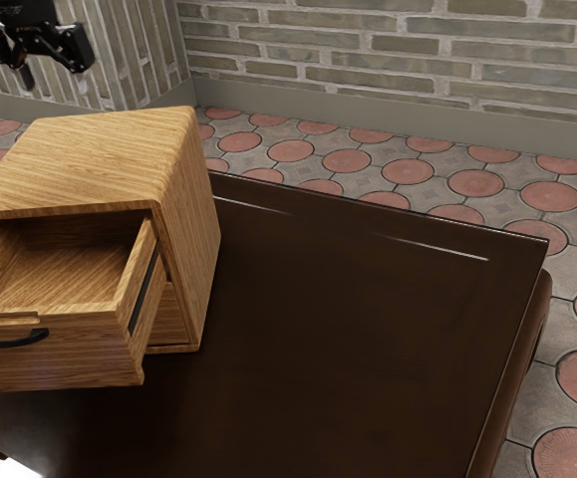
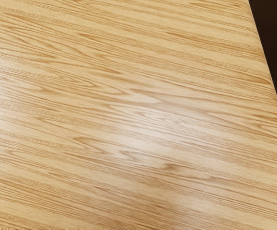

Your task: Push the drawer handle with one arm to close the drawer

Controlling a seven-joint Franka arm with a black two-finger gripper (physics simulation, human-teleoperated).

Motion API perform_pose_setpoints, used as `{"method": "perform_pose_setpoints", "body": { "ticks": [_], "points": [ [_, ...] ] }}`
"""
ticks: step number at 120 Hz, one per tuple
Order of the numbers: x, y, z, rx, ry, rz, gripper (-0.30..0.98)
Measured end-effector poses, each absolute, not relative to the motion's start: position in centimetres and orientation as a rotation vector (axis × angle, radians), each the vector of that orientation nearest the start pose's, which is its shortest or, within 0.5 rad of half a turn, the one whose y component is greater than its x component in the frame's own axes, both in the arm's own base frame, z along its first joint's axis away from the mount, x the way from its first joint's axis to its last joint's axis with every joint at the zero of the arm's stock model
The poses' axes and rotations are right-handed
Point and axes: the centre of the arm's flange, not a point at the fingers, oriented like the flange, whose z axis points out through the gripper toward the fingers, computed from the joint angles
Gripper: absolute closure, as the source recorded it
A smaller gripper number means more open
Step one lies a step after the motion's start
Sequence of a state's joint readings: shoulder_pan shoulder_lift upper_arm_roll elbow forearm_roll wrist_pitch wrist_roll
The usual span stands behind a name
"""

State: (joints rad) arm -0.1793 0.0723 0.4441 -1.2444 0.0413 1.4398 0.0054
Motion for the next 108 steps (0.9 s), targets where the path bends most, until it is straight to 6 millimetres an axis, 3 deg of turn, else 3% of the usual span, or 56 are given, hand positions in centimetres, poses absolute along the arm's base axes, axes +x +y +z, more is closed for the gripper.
{"method": "perform_pose_setpoints", "body": {
  "ticks": [14, 22, 30, 36, 44, 50, 56, 61, 69, 77, 89, 98, 108],
  "points": [
    [53.3, 14.0, 73.2, -3.021, -0.407, -0.194, 0.02],
    [48.0, 11.9, 83.0, -3.015, -0.344, -0.51, 0.02],
    [45.7, 10.1, 86.9, -3.009, -0.283, -0.662, 0.02],
    [45.7, 8.6, 87.4, -3.015, -0.23, -0.697, 0.02],
    [46.7, 7.3, 85.8, -3.044, -0.192, -0.647, 0.02],
    [46.2, 6.8, 85.3, -3.067, -0.18, -0.616, 0.02],
    [43.7, 6.8, 83.2, -3.136, -0.149, -0.54, 0.02],
    [38.8, 6.4, 79.2, -3.202, -0.107, -0.465, 0.02],
    [29.8, 2.8, 73.5, -3.248, -0.04, -0.475, 0.02],
    [24.0, -1.1, 68.5, -3.255, 0.006, -0.557, 0.02],
    [21.2, -4.1, 62.4, -3.248, 0.007, -0.551, 0.02],
    [19.9, -5.0, 59.9, -3.24, -0.03, -0.412, 0.02],
    [18.3, -5.7, 55.2, -3.212, -0.074, -0.218, 0.02]
  ]
}}
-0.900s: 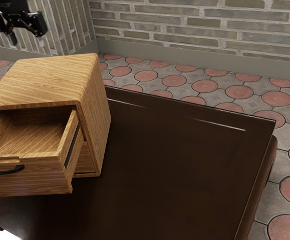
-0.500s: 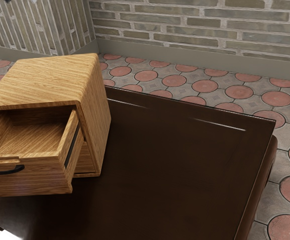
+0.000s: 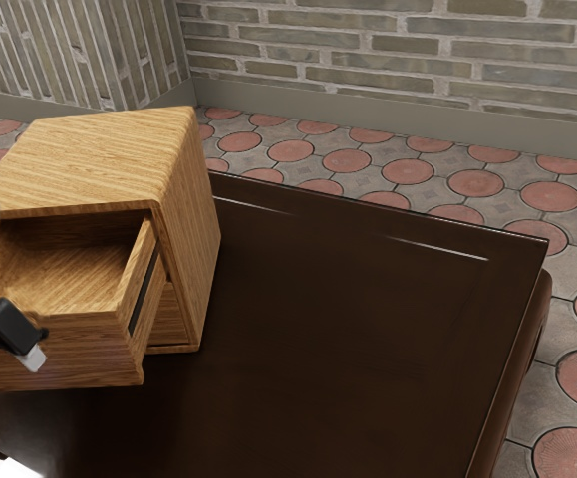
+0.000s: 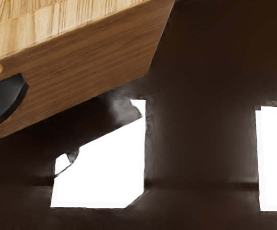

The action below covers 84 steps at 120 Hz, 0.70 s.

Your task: Push the drawer handle with one arm to close the drawer

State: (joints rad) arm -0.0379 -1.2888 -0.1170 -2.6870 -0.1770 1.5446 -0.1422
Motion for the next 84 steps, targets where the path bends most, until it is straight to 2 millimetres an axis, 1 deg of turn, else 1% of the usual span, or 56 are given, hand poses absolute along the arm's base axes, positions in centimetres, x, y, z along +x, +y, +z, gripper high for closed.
{"method": "perform_pose_setpoints", "body": {
  "ticks": [3, 8, 13, 23, 28, 36, 49, 64, 68, 76, 84],
  "points": [
    [17.7, -5.9, 54.1, -3.208, -0.071, -0.176, 0.02],
    [16.9, -6.0, 52.7, -3.203, -0.076, -0.117, 0.02],
    [16.5, -5.5, 51.5, -3.195, -0.109, -0.061, 0.02],
    [17.4, -1.3, 50.3, -3.171, -0.364, 0.04, 0.02],
    [17.9, 0.1, 49.9, -3.143, -0.485, 0.085, 0.02],
    [18.6, 0.4, 49.8, -3.099, -0.572, 0.11, 0.03],
    [19.3, -0.1, 50.6, -3.084, -0.605, 0.09, 0.03],
    [20.2, -0.2, 51.6, -3.08, -0.655, 0.063, 0.04],
    [20.3, -0.2, 51.6, -3.082, -0.666, 0.057, 0.09],
    [20.7, -0.2, 51.7, -3.084, -0.691, 0.045, 0.27],
    [21.5, -0.1, 51.8, -3.089, -0.704, 0.046, 0.43]
  ]
}}
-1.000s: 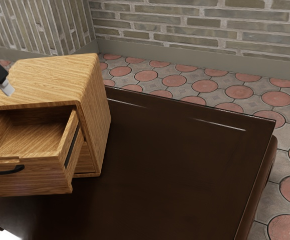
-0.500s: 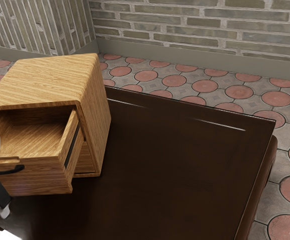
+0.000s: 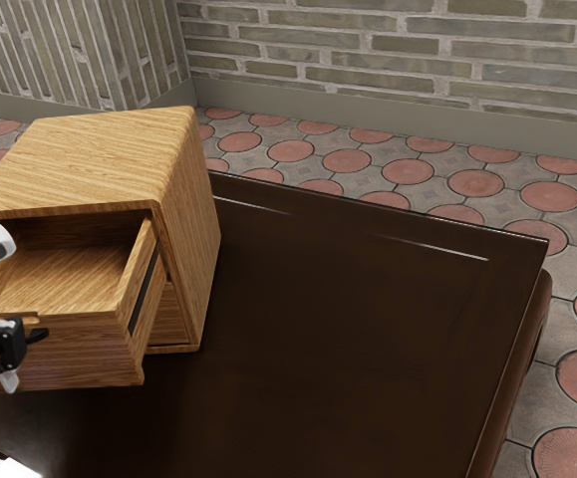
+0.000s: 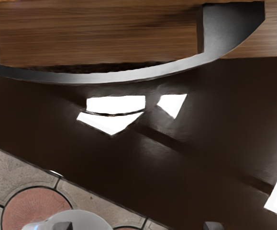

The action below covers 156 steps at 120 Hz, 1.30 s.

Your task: Push the drawer handle with one arm to close the drawer

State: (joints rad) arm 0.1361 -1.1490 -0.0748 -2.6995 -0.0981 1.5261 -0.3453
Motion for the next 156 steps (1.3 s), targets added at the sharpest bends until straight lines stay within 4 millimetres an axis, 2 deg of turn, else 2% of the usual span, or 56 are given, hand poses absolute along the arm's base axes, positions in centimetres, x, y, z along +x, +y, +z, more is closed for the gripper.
{"method": "perform_pose_setpoints", "body": {
  "ticks": [8, 17, 40, 61, 96, 156],
  "points": [
    [22.6, 0.2, 52.3, -3.089, -0.728, 0.043, 0.55],
    [23.8, 0.8, 51.8, -3.078, -0.763, 0.074, 0.63],
    [25.8, 2.1, 50.4, -3.056, -0.831, 0.113, 0.74],
    [27.1, 3.8, 50.3, -3.042, -0.881, 0.079, 0.77],
    [29.7, 5.1, 51.8, -3.018, -0.904, -0.058, 0.78],
    [35.2, 8.0, 52.0, -3.015, -0.947, -0.1, 0.79]
  ]
}}
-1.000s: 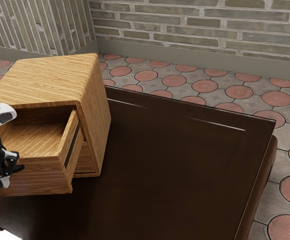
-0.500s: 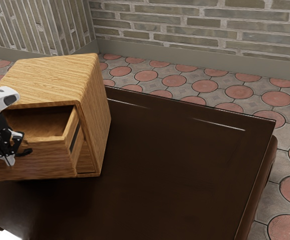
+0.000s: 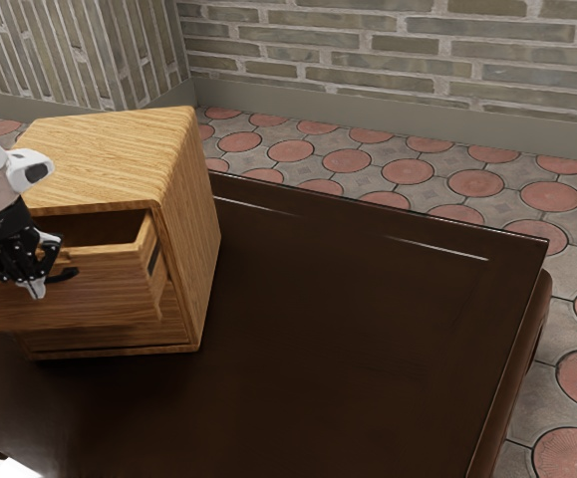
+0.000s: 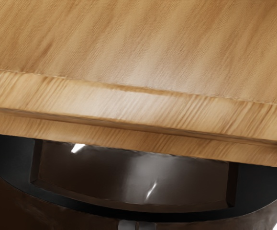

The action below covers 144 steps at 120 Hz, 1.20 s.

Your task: Push the drawer handle with one arm to close the drawer

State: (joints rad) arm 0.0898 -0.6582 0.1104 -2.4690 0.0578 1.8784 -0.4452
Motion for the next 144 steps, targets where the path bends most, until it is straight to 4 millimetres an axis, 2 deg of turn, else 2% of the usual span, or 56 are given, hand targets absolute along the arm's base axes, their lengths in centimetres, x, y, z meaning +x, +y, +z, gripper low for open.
{"method": "perform_pose_setpoints", "body": {
  "ticks": [37, 60, 90, 110, 117, 128, 135, 141, 144],
  "points": [
    [37.7, 9.6, 52.2, -2.991, -0.973, -0.111, 0.79],
    [39.2, 11.0, 51.6, -2.978, -0.997, -0.098, 0.79],
    [41.3, 12.7, 52.3, -2.962, -1.01, -0.118, 0.79],
    [42.9, 13.8, 51.7, -2.955, -1.013, -0.096, 0.79],
    [42.1, 12.1, 51.9, -2.979, -0.97, -0.1, 0.79],
    [39.0, 6.0, 53.5, -3.048, -0.817, -0.155, 0.79],
    [37.7, 2.4, 55.9, -3.076, -0.695, -0.216, 0.74],
    [37.3, 1.1, 58.0, -3.096, -0.633, -0.247, 0.63],
    [37.2, 0.6, 59.8, -3.106, -0.596, -0.285, 0.57]
  ]
}}
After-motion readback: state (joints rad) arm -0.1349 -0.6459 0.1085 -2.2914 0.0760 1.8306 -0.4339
